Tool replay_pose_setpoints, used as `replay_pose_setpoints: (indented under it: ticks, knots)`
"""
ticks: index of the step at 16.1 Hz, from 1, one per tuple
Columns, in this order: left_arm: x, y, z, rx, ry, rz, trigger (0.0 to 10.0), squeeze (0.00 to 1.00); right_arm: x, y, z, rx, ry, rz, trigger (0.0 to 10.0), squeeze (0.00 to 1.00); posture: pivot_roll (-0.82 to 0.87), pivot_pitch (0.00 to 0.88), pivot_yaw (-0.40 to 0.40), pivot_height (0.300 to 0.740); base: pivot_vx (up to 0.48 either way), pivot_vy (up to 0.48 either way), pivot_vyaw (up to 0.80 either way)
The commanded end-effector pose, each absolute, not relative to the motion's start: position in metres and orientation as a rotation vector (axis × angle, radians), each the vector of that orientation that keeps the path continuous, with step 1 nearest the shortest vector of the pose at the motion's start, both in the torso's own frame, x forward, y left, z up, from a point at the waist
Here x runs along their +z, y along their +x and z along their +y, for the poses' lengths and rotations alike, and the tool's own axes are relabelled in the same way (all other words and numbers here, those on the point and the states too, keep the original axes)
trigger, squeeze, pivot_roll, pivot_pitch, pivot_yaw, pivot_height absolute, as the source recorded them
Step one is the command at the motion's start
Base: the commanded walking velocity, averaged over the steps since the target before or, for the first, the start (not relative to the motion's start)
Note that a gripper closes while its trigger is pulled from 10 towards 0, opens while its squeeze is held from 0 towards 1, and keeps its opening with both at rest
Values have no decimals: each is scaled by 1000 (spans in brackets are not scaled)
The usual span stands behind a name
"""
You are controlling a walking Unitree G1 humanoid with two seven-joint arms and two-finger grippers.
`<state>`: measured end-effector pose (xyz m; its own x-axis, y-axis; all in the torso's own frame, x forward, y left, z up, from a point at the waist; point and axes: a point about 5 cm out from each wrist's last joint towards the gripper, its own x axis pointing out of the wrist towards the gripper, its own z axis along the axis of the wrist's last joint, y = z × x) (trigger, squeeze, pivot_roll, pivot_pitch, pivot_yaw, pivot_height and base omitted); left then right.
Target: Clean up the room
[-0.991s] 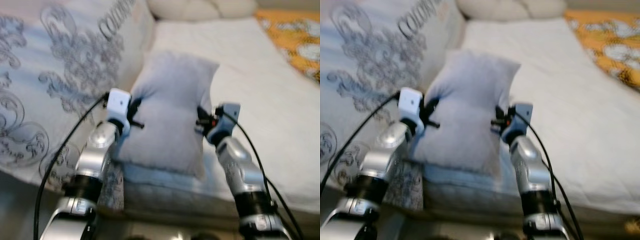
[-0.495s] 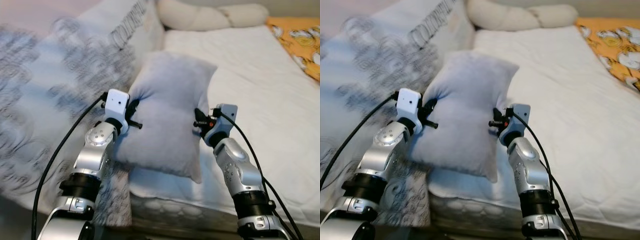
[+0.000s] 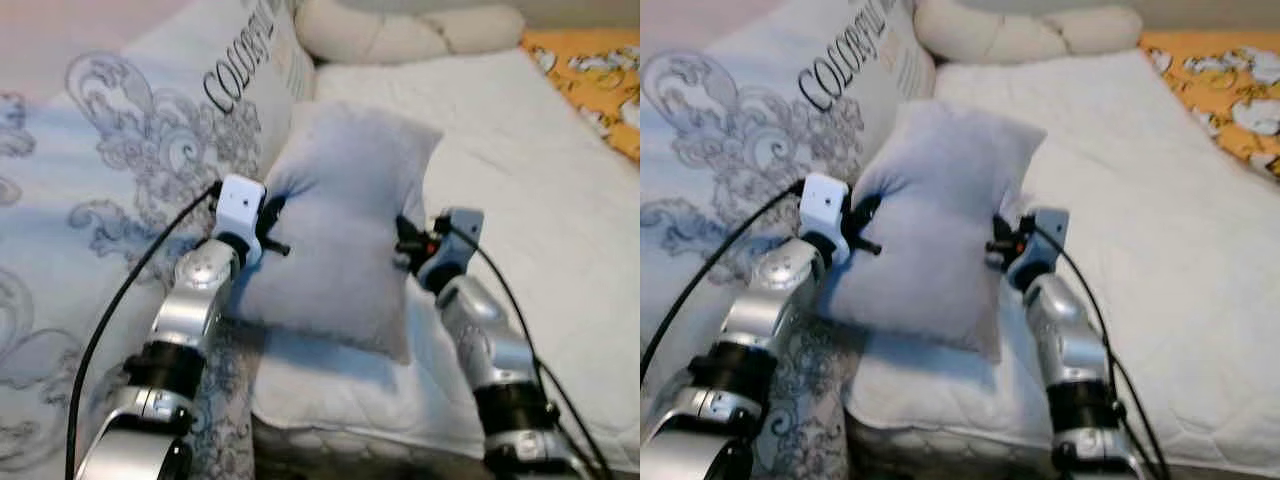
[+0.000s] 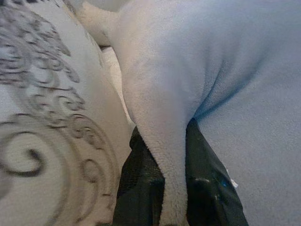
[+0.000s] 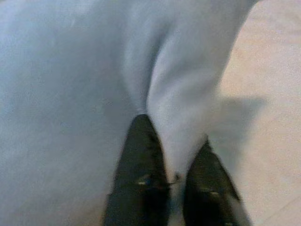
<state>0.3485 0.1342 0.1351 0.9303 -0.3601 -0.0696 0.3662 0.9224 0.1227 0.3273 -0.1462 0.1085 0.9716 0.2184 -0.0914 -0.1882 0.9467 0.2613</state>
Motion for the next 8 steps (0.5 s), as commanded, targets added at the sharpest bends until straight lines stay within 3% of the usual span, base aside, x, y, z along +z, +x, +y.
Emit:
replay_pose_setpoints:
  ticks: [1, 5, 8]
  knots:
    - [144, 353, 144, -323, 154, 19, 10000, 0, 104, 326, -162, 131, 227, 123, 10000, 1000, -34, 0, 108, 740, 0, 0, 0]
    - [138, 358, 141, -368, 239, 50, 10000, 0, 96, 322, -177, 87, 176, 134, 10000, 1000, -41, 0, 112, 740, 0, 0, 0]
    - [140, 369, 140, -412, 437, 71, 10000, 0, 90, 316, -183, 156, 145, 159, 10000, 1000, -45, 0, 118, 740, 0, 0, 0]
